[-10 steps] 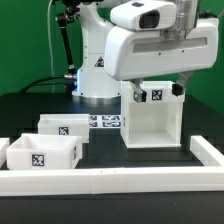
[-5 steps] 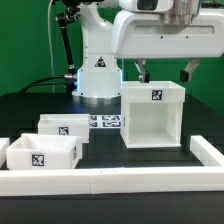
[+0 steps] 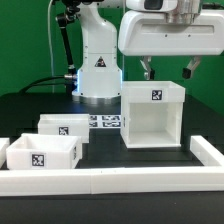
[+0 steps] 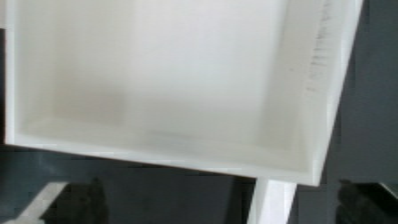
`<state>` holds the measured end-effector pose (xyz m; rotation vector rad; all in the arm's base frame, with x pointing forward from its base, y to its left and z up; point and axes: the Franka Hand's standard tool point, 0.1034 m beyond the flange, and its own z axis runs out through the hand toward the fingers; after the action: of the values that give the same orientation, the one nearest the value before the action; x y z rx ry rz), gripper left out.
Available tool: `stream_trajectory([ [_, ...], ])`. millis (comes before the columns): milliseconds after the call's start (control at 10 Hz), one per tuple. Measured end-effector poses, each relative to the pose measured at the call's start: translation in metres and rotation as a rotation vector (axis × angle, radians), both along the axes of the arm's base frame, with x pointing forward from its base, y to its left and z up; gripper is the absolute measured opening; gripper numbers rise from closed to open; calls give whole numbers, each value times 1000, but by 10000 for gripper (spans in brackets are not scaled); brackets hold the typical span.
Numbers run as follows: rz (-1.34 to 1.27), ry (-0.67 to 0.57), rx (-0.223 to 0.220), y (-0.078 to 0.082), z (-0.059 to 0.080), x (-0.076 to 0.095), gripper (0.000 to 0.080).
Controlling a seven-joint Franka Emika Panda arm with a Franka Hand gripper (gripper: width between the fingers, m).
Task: Assemble drawer
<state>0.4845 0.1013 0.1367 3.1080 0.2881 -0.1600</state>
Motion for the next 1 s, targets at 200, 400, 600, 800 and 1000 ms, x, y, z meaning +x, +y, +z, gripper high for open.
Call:
stream_trajectory([
  [200, -84, -8, 3, 4, -3, -10, 650],
  [400, -99, -36, 10, 16, -13, -31, 650],
  [600, -93, -65, 22, 24, -26, -44, 650],
  [800, -73, -81, 33, 31, -34, -48, 650],
  [1000, -73, -81, 33, 30, -34, -48, 650],
])
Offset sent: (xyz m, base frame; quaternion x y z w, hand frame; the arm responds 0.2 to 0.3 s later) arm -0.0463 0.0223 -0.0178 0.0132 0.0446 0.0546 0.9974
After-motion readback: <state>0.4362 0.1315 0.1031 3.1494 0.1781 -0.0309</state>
